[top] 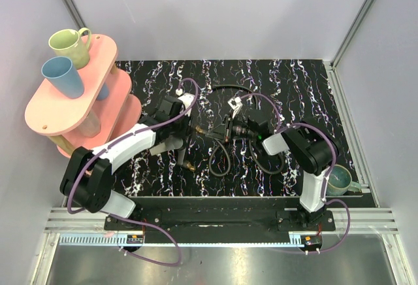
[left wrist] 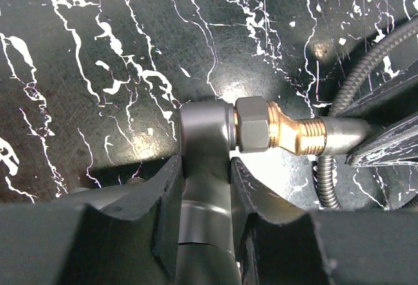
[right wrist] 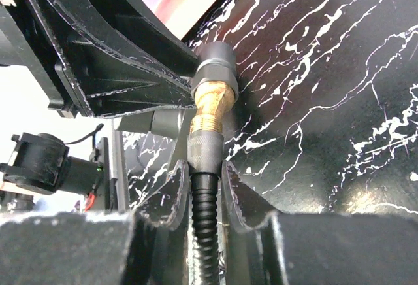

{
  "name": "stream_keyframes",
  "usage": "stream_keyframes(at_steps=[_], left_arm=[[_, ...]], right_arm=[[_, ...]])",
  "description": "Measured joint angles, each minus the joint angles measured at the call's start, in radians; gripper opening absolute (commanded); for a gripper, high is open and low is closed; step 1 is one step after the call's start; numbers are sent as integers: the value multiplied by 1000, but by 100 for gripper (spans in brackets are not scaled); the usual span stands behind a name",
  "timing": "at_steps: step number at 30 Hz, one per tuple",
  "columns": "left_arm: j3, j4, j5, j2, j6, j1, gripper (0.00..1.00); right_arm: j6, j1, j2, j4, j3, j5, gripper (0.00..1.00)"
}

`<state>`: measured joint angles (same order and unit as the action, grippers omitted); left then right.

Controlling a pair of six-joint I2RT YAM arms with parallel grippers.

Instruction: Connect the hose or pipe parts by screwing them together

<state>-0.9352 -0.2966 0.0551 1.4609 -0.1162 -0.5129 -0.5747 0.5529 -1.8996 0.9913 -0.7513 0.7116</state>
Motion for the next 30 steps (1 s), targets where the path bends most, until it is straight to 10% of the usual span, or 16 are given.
stream_keyframes(at_steps=[30], left_arm=[[95,156,-40,-20,-117,-7,0]], right_arm=[[-527,-3,-130,319,81,-181,1]])
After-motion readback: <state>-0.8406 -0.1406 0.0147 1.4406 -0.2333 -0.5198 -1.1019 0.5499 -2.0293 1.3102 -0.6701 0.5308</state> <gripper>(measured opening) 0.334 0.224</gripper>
